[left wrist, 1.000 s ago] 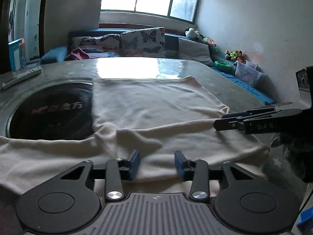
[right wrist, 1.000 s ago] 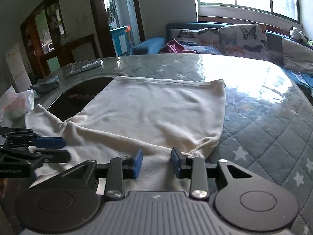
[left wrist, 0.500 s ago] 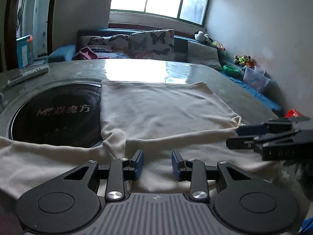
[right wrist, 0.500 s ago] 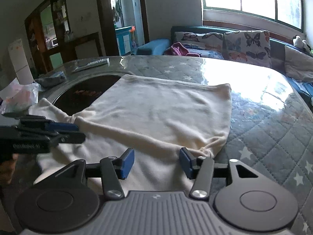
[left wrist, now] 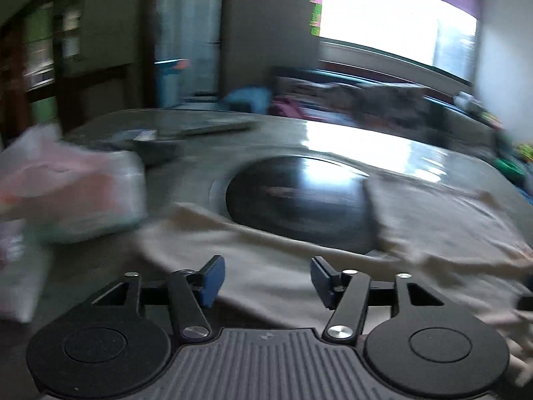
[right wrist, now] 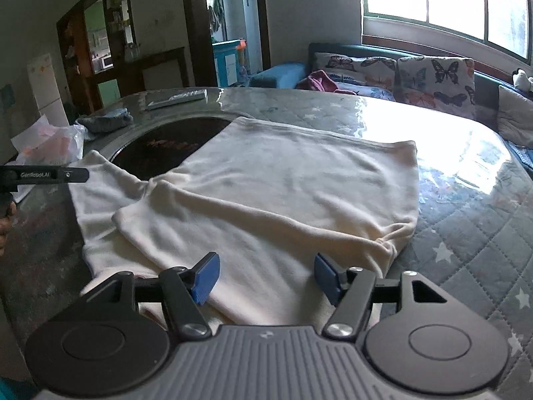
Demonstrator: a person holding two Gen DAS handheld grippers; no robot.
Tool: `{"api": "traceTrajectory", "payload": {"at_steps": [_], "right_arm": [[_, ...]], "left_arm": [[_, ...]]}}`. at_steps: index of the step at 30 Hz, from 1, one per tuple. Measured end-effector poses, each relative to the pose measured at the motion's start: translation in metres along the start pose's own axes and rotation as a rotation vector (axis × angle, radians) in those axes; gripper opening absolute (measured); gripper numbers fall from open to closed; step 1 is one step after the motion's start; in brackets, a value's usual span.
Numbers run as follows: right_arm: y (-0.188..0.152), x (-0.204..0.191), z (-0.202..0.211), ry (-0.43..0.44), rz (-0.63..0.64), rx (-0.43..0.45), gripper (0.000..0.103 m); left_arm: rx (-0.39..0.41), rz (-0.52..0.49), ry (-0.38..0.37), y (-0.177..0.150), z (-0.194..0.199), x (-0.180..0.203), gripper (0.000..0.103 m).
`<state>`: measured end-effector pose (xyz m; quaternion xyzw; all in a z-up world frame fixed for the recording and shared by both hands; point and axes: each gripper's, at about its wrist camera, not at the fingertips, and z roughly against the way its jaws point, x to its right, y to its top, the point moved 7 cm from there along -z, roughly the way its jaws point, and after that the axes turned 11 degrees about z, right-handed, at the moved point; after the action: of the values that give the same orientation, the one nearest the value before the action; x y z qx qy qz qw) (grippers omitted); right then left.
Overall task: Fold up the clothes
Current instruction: 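Grasp the other sleeve with the left gripper and fold it across the body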
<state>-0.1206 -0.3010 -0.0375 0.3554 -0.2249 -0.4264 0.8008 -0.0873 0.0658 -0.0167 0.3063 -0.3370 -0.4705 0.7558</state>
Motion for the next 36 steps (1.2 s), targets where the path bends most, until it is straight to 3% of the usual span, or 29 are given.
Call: {"api": "traceTrajectory", "payload": {"at_steps": [2,5,12,15,20,22,25,30,36], "right_arm": [[0.002,-0.001,0.003,0.001,0.001,0.008,0.066],[0.003,-0.003,0.006,-0.001,0.007,0.016,0.068],[0.003,-0.004,0.013,-0.004,-0.001,0.026,0.069],[0.002,-0.003,0.015,-0.007,-0.006,0.029,0.069],[-0.001,-0.002,0.018,-0.01,-0.017,0.031,0.069],[-0.002,-0.003,0.019,-0.01,-0.021,0.031,0.069],[-0.004,-0.003,0.022,-0.015,-0.029,0.036,0.069],[-0.006,0.005,0.03,-0.03,-0.061,0.054,0.069],[-0.008,0.013,0.04,-0.051,-0.084,0.074,0.069]], "left_arm": [[0.02,0.048,0.074,0.008,-0.005,-0.021,0.069],[0.041,0.075,0.125,0.017,-0.013,-0.039,0.069],[0.015,0.13,0.138,0.02,-0.029,-0.055,0.067],[0.013,0.146,0.139,0.02,-0.031,-0.06,0.056],[0.033,0.161,0.134,0.021,-0.03,-0.064,0.02],[0.037,0.19,0.111,0.023,-0.03,-0.066,0.01],[0.047,0.21,0.055,0.024,-0.019,-0.06,0.008],[0.08,0.197,-0.116,0.035,0.012,-0.025,0.008],[0.068,0.146,-0.36,0.045,0.049,0.044,0.008]]}}
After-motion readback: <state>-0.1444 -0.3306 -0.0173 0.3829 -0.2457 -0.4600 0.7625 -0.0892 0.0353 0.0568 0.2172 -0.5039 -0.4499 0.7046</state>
